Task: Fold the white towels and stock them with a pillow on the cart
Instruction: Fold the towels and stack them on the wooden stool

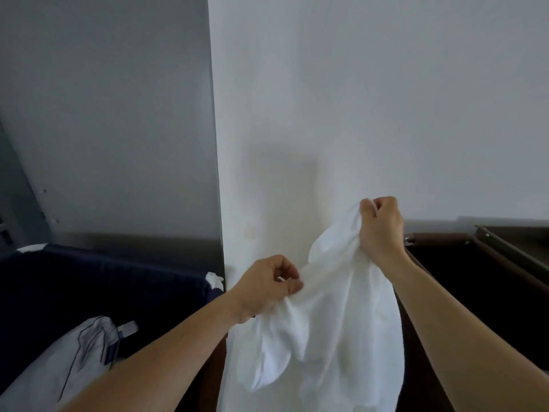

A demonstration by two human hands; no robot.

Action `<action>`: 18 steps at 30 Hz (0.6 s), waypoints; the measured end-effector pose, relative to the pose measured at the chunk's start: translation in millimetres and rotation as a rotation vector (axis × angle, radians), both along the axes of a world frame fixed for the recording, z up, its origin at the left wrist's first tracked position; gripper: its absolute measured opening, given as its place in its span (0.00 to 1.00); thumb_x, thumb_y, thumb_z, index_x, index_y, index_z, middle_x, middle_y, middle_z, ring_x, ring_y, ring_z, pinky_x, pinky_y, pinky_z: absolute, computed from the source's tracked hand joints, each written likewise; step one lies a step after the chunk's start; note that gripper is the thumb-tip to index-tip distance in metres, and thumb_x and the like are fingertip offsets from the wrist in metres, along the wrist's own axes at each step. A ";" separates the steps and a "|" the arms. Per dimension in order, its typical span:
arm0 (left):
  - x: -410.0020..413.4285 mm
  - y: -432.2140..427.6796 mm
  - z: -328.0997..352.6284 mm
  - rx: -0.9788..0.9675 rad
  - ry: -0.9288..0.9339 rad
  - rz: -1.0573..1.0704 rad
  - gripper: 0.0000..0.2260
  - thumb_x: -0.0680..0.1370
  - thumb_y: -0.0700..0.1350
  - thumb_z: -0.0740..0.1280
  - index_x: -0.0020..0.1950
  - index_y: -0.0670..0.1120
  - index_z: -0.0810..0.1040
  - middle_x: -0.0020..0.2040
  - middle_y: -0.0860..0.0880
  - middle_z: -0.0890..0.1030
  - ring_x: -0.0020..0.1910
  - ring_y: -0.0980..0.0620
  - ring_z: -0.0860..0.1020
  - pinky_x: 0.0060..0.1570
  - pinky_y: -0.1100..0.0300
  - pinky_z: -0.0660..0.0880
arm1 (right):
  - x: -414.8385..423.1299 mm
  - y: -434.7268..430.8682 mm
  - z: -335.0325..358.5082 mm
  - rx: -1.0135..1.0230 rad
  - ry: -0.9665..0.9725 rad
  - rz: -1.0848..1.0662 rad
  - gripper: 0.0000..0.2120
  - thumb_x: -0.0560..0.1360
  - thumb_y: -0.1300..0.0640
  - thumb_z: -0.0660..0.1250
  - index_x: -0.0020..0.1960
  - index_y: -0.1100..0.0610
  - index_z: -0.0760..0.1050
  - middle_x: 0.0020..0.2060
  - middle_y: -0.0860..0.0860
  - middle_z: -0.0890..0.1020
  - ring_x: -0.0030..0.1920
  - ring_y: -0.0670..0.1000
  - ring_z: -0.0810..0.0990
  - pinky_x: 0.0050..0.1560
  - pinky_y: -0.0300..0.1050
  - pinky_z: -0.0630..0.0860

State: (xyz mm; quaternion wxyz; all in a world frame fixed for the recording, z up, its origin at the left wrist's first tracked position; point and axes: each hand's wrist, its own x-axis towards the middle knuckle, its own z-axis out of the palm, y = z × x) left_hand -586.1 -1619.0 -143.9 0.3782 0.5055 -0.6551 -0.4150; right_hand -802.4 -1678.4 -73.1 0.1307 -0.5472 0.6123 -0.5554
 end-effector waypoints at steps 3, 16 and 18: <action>18.0 -2.9 -1.3 -0.070 -0.225 -0.035 0.03 0.76 0.42 0.71 0.48 0.48 0.79 0.44 0.48 0.82 0.35 0.59 0.75 0.39 0.64 0.76 | -12.0 -6.4 6.8 -0.013 -0.027 -0.047 0.09 0.82 0.55 0.56 0.49 0.61 0.67 0.38 0.48 0.70 0.37 0.50 0.68 0.39 0.46 0.62; 61.1 -12.6 -34.1 -0.217 -0.472 -0.066 0.09 0.80 0.43 0.65 0.54 0.57 0.71 0.51 0.52 0.78 0.48 0.53 0.79 0.51 0.62 0.78 | -32.3 -12.6 1.9 0.020 -0.102 -0.167 0.07 0.81 0.55 0.54 0.52 0.60 0.65 0.38 0.48 0.70 0.36 0.49 0.69 0.32 0.45 0.64; 68.8 -12.3 -40.3 -0.166 -0.469 -0.070 0.09 0.79 0.42 0.67 0.52 0.56 0.73 0.50 0.52 0.79 0.47 0.53 0.79 0.53 0.61 0.79 | -41.7 -11.9 0.8 0.020 -0.110 -0.204 0.07 0.81 0.55 0.54 0.53 0.60 0.65 0.38 0.49 0.70 0.38 0.53 0.70 0.32 0.45 0.63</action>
